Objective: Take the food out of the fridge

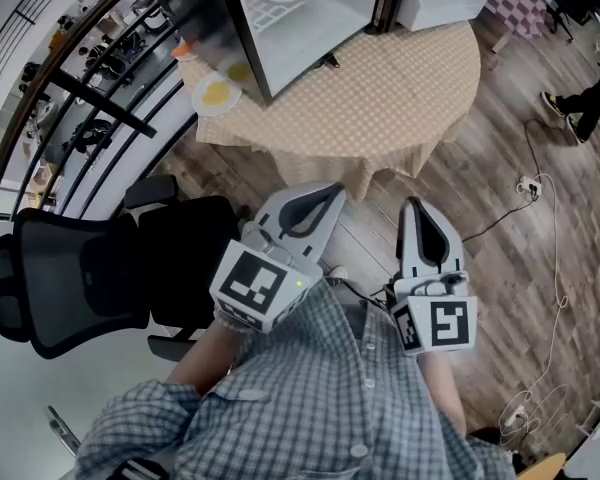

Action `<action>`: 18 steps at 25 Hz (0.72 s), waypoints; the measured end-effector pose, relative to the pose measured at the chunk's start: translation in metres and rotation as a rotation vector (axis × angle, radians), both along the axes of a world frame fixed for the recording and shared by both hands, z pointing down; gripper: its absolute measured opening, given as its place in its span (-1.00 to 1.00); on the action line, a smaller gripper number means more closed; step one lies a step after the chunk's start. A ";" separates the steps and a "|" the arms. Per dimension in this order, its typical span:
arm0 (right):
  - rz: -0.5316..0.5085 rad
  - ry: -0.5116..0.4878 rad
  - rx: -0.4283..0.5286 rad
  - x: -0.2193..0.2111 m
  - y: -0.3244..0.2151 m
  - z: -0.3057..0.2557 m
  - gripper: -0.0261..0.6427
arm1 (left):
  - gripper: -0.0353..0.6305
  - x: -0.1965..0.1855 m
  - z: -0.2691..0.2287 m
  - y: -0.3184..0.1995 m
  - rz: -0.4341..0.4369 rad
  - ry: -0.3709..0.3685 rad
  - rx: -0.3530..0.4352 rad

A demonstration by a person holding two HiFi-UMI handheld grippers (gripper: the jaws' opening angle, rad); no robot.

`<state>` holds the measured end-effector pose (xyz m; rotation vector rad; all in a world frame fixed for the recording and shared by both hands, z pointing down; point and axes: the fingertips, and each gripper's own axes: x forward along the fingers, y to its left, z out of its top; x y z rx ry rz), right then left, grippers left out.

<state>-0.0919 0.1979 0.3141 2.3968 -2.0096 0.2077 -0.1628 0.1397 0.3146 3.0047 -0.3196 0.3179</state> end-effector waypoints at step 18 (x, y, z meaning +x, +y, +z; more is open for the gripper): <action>0.104 0.024 -0.020 0.082 0.022 0.019 -0.89 | -0.88 0.073 0.009 -0.008 0.040 0.017 -0.003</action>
